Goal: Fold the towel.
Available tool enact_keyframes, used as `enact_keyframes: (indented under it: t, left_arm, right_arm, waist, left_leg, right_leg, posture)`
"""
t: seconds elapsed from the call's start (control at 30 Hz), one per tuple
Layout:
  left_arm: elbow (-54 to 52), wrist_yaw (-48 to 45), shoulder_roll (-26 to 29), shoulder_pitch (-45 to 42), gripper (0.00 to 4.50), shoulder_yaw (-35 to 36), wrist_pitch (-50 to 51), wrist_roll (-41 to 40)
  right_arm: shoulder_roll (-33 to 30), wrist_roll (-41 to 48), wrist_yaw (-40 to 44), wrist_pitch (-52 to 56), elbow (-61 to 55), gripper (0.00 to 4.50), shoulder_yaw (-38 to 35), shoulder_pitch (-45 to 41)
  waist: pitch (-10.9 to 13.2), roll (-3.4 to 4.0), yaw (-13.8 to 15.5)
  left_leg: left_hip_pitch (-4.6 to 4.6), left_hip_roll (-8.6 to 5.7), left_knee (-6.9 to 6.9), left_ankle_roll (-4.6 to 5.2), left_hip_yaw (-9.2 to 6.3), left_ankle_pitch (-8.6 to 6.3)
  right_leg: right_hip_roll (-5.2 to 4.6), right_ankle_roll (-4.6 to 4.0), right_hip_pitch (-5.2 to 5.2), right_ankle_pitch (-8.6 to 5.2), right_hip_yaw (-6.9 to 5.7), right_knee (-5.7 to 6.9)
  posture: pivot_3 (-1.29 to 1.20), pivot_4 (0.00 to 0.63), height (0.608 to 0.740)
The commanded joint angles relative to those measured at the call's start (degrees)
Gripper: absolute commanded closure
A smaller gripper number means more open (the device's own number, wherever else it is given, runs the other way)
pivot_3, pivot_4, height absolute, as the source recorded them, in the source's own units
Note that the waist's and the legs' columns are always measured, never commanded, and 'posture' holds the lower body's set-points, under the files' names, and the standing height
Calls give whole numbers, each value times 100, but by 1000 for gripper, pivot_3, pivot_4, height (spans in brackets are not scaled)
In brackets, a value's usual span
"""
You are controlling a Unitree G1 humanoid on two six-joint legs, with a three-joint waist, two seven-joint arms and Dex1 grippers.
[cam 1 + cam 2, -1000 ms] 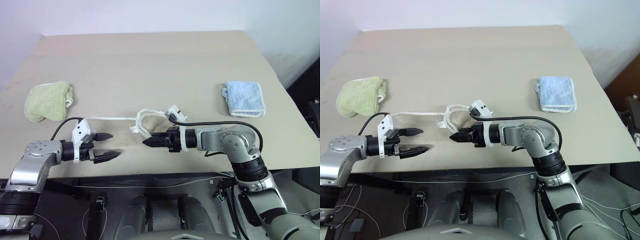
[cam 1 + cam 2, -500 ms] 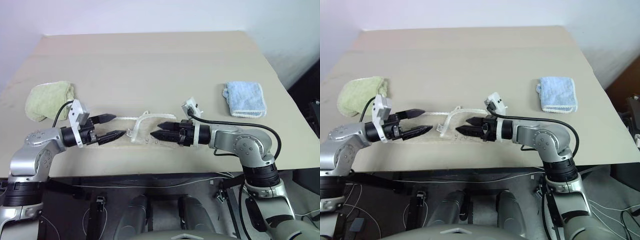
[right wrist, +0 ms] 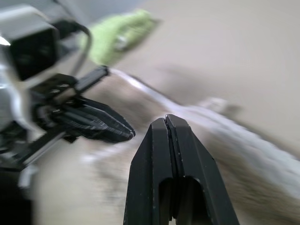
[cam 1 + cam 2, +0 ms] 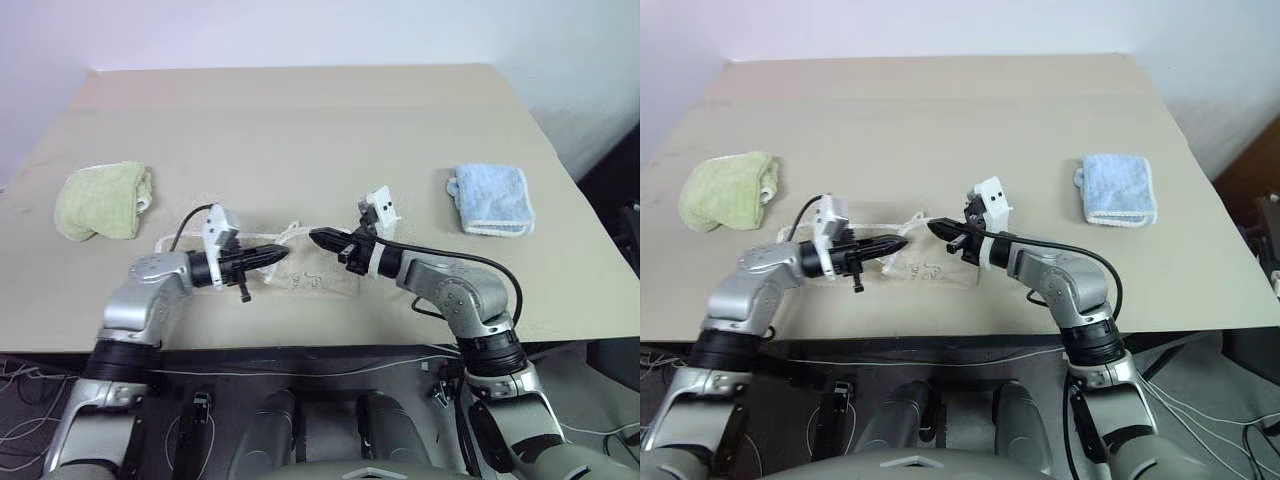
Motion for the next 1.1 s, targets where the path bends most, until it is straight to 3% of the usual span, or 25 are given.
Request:
enact_keyframes:
  t: [0.03, 0.17, 0.4, 0.57, 0.67, 0.83, 1.03, 1.1]
  left_arm:
    - [172, 206, -227, -187, 4478, -141, -340, 314]
    - [109, 146, -264, -108, 4478, -276, -319, 446]
    - [105, 18, 140, 361, 4478, -471, -507, 866]
    - [129, 247, 187, 511, 4478, -361, -603, 915]
    - [-51, 269, 147, 570, 4500, -235, -435, 695]
    - [-478, 315, 167, 609, 4500, 323, 61, -14]
    - [-1446, 310, 605, 865, 2511, 1200, 1241, -1108]
    - [-1746, 326, 837, 979, 1803, 1533, 1717, -1539]
  right_arm:
    - [94, -384, 9, -423, 187, 4500, 139, -46]
    - [316, -733, -127, -809, 567, 4500, 159, -126]
    - [643, -1552, -266, -1508, 1375, 4500, 589, 181]
    - [626, -1795, 11, -1761, 1507, 4500, 774, 462]
    - [528, -1906, 224, -1872, 1570, 3940, 788, 459]
    - [496, -1477, 677, -1682, 1285, 2291, 358, 158]
    - [117, -689, 1449, -932, 78, 194, 119, 12]
    - [-94, -539, 1653, -720, -262, 0, 141, -9]
  waist:
    - [0, 0, -22]
    - [0, 0, -49]
    - [-3, 1, -56]
    - [-20, 0, -59]
    - [-26, 2, -69]
    - [-25, 2, -65]
    - [-20, 4, -43]
    - [-20, 4, -50]
  left_leg:
    - [-1, 0, -2, 0, 0, 0]
    - [0, 10, -5, -1, 0, 1]
    - [12, 12, -4, -2, -1, 1]
    - [96, 17, -26, -5, 1, -1]
    - [110, 21, -31, -6, -1, -2]
    - [109, 25, -31, -5, -1, -2]
    - [83, 28, -29, -5, -2, -2]
    - [56, 27, -28, -5, -1, -1]
  right_leg:
    - [0, 1, -2, 0, 1, 0]
    - [11, 2, -9, 1, 2, 10]
    - [16, 2, 2, 1, 4, 12]
    - [15, -1, 55, -3, 7, 0]
    - [16, -16, 87, -13, 7, -3]
    - [19, -7, 85, -7, 7, -2]
    - [11, -2, 62, -4, 7, -3]
    - [7, 0, 35, -3, 7, -2]
  posture:
    - [0, 150, 740]
    - [0, 150, 740]
    - [0, 150, 740]
    - [0, 150, 740]
    - [0, 150, 740]
    - [0, 150, 740]
    - [0, 150, 740]
    - [0, 150, 740]
